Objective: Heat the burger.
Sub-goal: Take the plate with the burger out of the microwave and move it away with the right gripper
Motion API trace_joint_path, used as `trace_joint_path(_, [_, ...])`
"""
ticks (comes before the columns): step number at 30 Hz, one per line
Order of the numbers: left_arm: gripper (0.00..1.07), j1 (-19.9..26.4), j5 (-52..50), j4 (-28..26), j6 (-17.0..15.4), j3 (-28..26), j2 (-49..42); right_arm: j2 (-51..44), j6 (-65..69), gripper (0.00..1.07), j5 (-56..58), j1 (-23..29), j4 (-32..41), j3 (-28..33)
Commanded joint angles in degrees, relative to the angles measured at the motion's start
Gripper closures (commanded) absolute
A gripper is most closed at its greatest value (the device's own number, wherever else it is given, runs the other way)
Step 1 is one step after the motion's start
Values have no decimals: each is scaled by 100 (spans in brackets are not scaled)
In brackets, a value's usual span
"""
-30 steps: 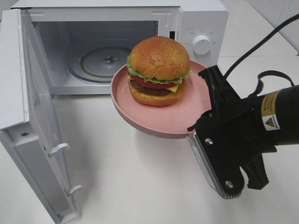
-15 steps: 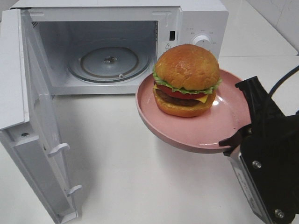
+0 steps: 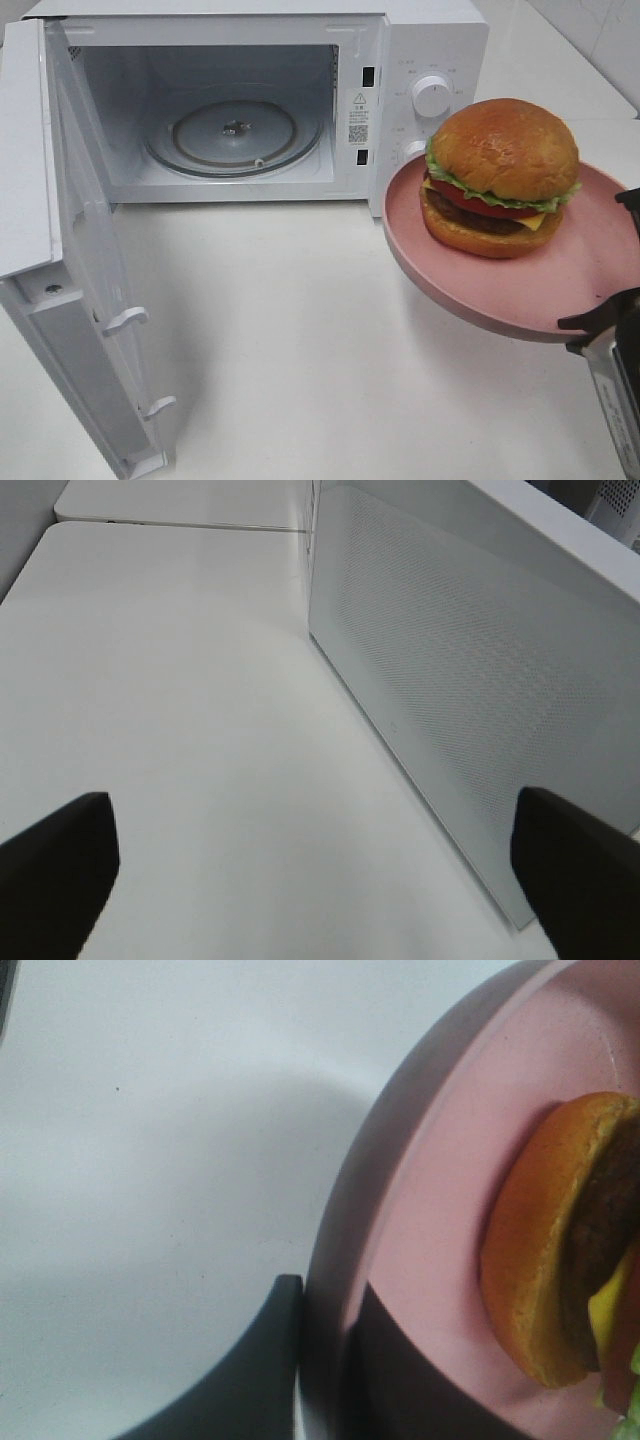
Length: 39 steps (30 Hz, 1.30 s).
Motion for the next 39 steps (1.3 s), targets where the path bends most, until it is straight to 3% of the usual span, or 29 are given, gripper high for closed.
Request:
trace_joint_path(1, [7, 17, 6, -29, 0, 11, -80, -252, 395, 107, -23, 23, -332, -17])
trace_joint_path(13, [7, 17, 6, -29, 0, 11, -80, -298, 2618, 107, 963, 23, -1484, -17])
trace_joint_path(29, [7, 17, 6, -29, 0, 11, -80, -241, 4383, 107, 2005, 23, -2143, -17])
trace_joint_path(39, [7, 17, 6, -29, 0, 11, -80, 292, 6142, 107, 2756, 23, -2693, -23])
